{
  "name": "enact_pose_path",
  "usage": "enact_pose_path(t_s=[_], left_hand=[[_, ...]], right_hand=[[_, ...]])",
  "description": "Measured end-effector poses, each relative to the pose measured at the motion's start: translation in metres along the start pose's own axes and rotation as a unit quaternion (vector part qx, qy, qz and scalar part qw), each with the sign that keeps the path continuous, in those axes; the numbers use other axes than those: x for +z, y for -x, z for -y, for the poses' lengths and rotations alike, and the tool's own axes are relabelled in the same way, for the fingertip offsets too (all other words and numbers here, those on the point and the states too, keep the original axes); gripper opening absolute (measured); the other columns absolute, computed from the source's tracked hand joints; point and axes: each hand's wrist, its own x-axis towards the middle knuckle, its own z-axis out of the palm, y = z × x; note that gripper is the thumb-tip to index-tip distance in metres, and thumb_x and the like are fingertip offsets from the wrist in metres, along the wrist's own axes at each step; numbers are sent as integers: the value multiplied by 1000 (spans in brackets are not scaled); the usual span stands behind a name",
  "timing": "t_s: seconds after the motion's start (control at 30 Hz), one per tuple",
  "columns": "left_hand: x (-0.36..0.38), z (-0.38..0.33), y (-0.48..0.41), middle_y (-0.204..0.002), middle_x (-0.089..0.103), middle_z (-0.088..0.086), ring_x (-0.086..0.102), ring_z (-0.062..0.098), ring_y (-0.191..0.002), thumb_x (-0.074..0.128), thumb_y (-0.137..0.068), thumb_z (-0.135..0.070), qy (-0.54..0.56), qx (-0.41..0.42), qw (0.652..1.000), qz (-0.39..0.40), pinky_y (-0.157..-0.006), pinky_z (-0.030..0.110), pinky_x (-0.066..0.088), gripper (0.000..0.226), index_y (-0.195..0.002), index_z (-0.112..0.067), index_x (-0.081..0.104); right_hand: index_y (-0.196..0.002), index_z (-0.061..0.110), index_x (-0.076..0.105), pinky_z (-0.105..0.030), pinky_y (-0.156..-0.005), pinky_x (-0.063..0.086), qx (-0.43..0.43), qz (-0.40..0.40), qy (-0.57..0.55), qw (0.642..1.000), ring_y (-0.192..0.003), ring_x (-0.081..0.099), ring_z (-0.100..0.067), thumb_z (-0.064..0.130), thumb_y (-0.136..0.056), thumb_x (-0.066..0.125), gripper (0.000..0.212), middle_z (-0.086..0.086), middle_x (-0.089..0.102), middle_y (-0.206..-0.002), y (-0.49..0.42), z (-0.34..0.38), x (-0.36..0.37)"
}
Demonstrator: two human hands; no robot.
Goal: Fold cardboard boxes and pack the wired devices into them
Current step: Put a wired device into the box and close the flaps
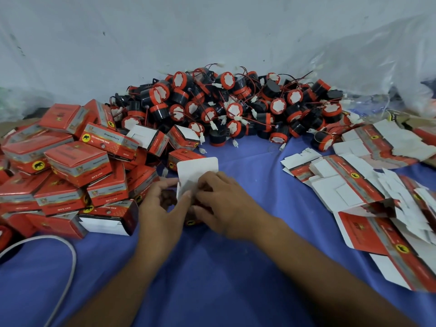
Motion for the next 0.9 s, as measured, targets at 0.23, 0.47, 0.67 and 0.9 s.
enact_pose_path(t_s=[0.23, 0.47, 0.67, 0.9], left_hand=[[0, -1, 1, -115, 62, -5, 58, 17, -111, 59, -96, -22, -175, 117, 973, 92, -92, 30, 49, 22, -108, -14, 76], [4, 0, -1, -105, 56, -6, 57, -7, -93, 66, -88, 0, -116, 54, 989, 74, -72, 3, 44, 23, -88, -21, 75], [-1, 10, -10, -120, 57, -6, 55, 9, -78, 67, -84, 4, 22, -82, 993, 84, -65, 23, 52, 59, -129, -27, 44], [-5, 7, -12, -104, 70, -1, 59, 35, -80, 64, -87, 4, 15, -41, 988, 148, -77, 56, 55, 48, -123, -27, 59]], right_hand=[[-111, 17, 70, -41, -95, 39, -21, -15, -3, 1000, -107, 43, -22, 40, -96, 59, 30, -3, 50, -123, 6, -4, 6], [-110, 6, 70, -28, -101, 39, 51, -219, -191, 955, -116, 50, -25, 9, -83, 68, 28, -8, 56, -125, 12, -13, 14], [-105, 33, 56, -12, -77, 42, 280, -282, -472, 787, -90, 49, 1, 20, -71, 49, 38, 12, 53, -109, 1, -13, 15], [-106, 24, 63, -25, -57, 49, 233, -216, -567, 760, -71, 59, -17, 11, -84, 63, 26, 10, 67, -92, 2, -23, 22]])
